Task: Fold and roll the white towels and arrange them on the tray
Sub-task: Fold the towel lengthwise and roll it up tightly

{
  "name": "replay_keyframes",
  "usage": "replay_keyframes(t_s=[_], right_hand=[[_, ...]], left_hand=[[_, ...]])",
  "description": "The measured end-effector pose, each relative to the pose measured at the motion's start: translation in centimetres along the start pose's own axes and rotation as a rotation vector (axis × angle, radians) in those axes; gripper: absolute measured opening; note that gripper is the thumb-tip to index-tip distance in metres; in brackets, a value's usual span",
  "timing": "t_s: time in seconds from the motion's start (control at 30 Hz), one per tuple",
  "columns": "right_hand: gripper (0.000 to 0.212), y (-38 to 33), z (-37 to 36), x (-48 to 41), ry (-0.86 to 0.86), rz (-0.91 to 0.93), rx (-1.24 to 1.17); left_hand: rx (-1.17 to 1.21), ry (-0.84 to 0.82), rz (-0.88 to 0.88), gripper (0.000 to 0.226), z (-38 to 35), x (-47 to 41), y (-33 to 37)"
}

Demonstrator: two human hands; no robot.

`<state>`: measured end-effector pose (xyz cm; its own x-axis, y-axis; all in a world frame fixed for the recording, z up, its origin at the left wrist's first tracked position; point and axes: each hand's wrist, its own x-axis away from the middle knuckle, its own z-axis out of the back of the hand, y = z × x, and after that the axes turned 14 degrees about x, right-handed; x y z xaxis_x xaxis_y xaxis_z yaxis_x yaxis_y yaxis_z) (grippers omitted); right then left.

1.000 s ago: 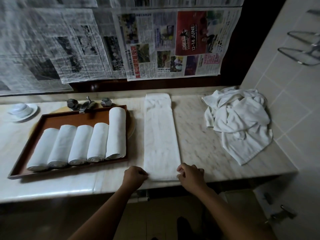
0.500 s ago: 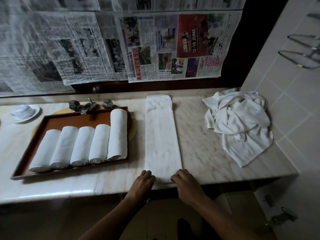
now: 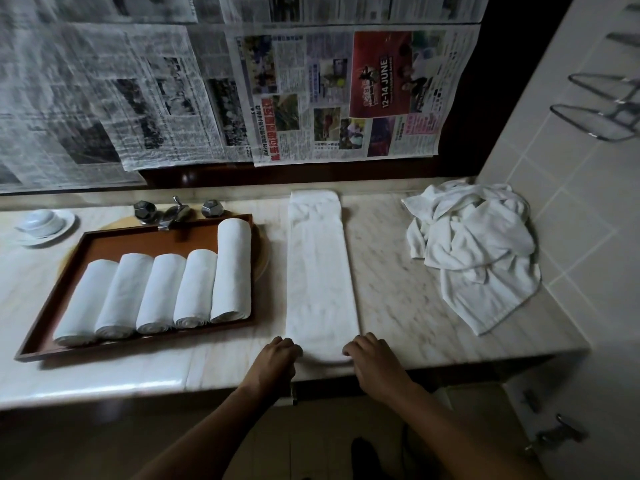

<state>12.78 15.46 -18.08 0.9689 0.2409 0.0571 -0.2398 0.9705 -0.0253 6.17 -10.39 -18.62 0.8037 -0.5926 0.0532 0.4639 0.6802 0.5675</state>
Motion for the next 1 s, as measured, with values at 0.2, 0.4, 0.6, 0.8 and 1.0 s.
replay_keyframes(t_s=[0.2, 0.4, 0.6, 0.8, 1.0], right_hand=[[0.04, 1.0, -0.2, 0.3, -0.08, -0.148, -0.27], [0.023, 1.2, -0.2, 0.3, 0.006, -0.377, -0.521], [0.025, 0.6, -0.8, -0.5, 0.114, -0.466, -0.528], [0.053, -1.2, -1.7, 0.0, 0.246, -0.124, -0.223], [0.046, -1.8, -1.5, 0.5, 0.211, -0.056, -0.159]], left_hand=[[0.305, 0.069, 0.29, 0.025, 1.9, 0.5, 1.3], [0.588, 0.111, 0.569, 0.015, 2.5, -0.3, 0.5], [0.786, 0.159, 0.734, 0.013, 2.6, -1.1, 1.2], [0.547, 0.271, 0.589, 0.022, 1.6, -1.1, 2.2], [0.139, 0.192, 0.166, 0.038, -0.7, 0.0, 2.1]])
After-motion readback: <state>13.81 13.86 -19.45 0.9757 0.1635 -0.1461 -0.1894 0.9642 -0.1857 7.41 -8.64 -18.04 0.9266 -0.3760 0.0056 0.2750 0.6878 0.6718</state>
